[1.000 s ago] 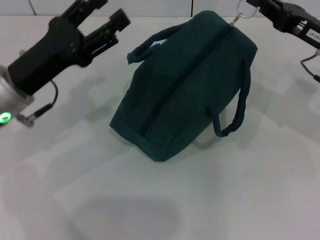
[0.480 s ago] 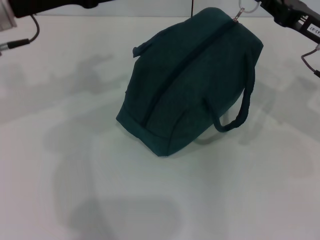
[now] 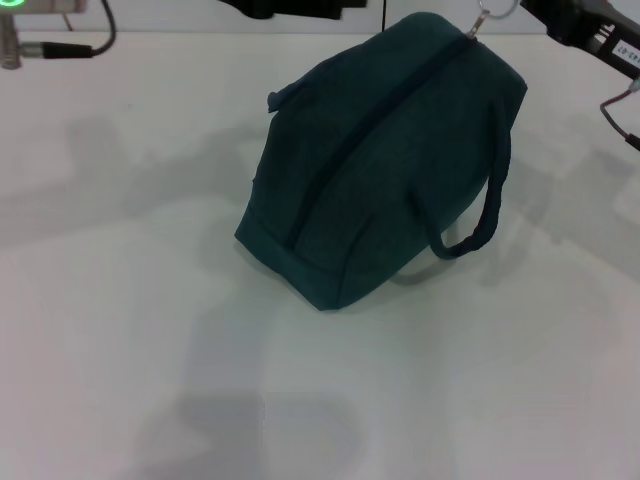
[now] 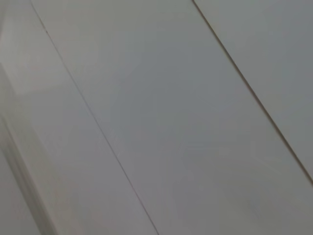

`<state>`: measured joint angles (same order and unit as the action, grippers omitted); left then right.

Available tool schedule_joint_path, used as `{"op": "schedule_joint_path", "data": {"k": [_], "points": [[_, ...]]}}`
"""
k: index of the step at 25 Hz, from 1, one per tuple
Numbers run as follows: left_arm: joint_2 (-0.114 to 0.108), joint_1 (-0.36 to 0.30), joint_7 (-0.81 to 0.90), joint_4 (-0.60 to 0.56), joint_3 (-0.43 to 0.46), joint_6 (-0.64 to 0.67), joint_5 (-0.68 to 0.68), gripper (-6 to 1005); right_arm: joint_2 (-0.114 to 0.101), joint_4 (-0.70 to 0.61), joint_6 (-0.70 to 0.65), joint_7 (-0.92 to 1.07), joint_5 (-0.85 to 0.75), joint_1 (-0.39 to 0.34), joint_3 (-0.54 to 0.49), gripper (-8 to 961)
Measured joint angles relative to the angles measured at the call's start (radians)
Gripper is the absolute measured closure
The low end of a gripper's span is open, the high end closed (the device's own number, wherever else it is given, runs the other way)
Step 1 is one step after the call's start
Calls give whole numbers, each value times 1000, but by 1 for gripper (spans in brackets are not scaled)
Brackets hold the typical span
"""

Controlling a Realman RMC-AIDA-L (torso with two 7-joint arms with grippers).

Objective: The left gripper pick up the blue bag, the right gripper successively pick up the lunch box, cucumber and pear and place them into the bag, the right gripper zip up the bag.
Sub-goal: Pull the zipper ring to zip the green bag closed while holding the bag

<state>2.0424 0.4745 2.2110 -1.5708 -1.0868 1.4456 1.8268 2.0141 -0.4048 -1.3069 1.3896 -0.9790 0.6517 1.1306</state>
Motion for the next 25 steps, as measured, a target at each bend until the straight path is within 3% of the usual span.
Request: {"op": "schedule_joint_path", "data": {"k": [3, 6, 10, 19, 25], "points": [[29, -2, 66, -78, -44, 1, 79, 142, 2, 3, 6, 10, 2, 10, 0, 947], [41, -5, 92, -108, -113, -7, 122, 142, 6, 5, 26, 12, 2, 21, 5, 948], [44, -15, 101, -104, -200, -76, 141, 143, 8, 12, 39, 13, 2, 34, 9, 948], [46, -4, 248, -94, -382, -270, 354, 144, 9, 16, 37, 14, 2, 39, 7, 948], [47, -1, 325, -88, -443, -315, 426, 145, 9, 17, 33, 15, 2, 35, 2, 948]]}}
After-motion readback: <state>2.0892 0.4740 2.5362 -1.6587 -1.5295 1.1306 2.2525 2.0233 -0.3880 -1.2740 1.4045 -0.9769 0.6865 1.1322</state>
